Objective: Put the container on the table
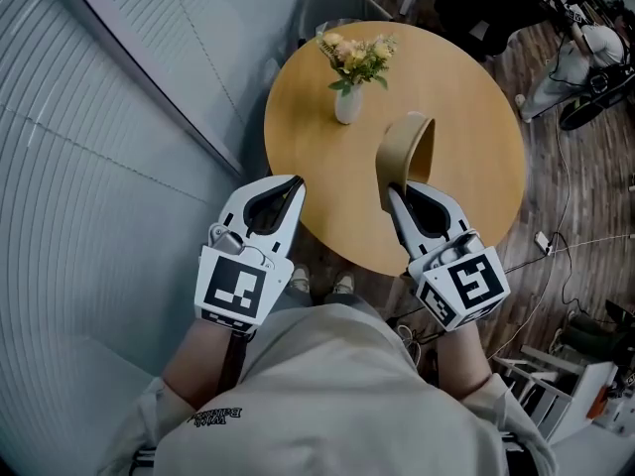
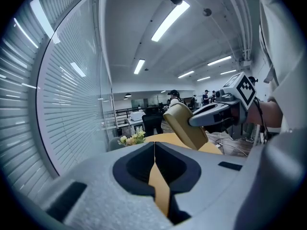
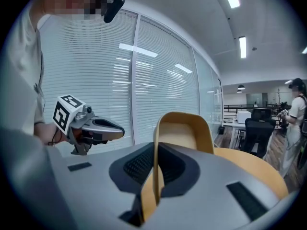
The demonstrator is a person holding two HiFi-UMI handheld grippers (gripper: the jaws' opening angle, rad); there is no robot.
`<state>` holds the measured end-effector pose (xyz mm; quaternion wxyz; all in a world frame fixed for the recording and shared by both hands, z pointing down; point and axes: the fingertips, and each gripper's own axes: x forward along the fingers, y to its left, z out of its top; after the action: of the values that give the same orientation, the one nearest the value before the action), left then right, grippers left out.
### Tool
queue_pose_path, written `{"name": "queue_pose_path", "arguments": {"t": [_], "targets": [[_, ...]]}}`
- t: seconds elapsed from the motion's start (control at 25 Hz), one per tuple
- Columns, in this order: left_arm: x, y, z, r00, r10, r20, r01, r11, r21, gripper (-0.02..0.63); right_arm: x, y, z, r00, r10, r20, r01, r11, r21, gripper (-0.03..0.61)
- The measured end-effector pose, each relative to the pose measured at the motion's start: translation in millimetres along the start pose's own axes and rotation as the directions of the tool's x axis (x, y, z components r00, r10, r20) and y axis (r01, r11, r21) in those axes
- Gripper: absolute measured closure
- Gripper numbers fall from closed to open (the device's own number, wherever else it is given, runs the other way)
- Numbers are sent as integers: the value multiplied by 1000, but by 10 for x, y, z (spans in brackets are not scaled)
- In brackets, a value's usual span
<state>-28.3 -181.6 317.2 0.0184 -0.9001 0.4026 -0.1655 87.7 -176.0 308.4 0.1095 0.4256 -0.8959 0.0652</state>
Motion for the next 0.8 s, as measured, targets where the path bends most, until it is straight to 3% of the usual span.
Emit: {"name": "queue_pose_path", "arguments": {"t": [0.52, 0.8], "targets": [[294, 81, -91, 1000, 6, -4, -5, 1000, 12, 592, 403, -195, -247, 989, 81, -123, -85, 996, -25, 541], [475, 155, -317, 999, -12, -36, 11, 999, -41, 591, 726, -225, -495, 976, 109, -188, -123, 990, -64, 541]]}}
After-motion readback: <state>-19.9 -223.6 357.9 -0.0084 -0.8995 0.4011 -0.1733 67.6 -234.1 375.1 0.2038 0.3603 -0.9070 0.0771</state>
